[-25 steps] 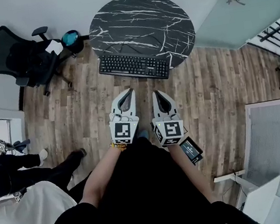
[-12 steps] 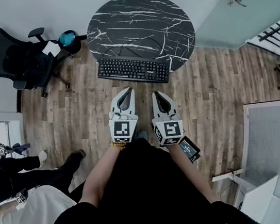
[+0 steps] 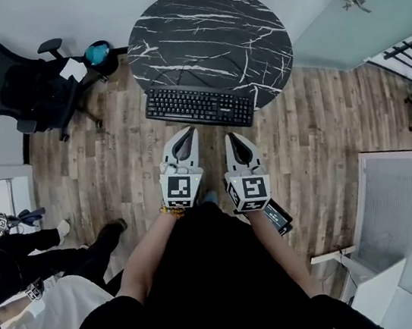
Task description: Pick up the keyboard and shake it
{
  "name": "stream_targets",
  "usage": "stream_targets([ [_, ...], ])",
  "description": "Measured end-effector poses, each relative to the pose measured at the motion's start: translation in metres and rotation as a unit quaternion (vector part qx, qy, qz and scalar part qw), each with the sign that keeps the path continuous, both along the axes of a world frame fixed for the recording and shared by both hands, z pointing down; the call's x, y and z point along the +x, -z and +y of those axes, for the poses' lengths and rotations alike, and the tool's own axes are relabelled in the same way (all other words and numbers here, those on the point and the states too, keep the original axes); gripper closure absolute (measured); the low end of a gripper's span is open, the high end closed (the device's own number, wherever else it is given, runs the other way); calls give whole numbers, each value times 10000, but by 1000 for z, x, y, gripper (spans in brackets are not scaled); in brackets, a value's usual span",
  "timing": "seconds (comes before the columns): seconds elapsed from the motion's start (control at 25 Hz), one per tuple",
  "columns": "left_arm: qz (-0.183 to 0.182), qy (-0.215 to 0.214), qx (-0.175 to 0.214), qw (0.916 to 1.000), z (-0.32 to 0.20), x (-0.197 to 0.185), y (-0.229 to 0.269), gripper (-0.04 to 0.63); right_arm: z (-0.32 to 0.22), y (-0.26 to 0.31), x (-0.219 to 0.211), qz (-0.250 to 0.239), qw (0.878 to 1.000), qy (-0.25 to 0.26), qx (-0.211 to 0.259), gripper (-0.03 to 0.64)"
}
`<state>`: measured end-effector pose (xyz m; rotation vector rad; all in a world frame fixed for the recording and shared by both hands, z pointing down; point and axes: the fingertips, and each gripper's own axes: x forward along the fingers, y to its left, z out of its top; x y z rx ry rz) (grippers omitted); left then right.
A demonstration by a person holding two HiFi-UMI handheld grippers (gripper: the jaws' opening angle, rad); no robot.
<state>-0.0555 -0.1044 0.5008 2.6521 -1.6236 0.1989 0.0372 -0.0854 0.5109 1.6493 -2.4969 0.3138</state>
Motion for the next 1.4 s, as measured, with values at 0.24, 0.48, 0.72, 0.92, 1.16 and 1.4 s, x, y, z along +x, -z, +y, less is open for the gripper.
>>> stream_targets([
  [0.24,-1,-2,-155,9999,-15,-6,-11,580,-14,-11,-5,42,9999,12,-162,586],
  [0.48,9,-24,-219,9998,-42,-15,-15,580,-39,-17,-5,152,9996,-65,-238,586],
  [0.72,26,27,-273,9996,-79,-31,-18,580,-74,-16,-5,282,9992,-136,-243,586],
  [0.92,65,38,-272,9996,-109,-43,-16,580,-105,-16,-3,360,9987,-231,-284,586],
  [1.16,111,73,-420,9990,-138,-64,-27,580,-137,-21,-7,533,9974,-305,-365,586],
  [1.4,151,-65,-504,9986,-166,-74,-34,580,-165,-19,-16,667,9964,-370,-364,586],
])
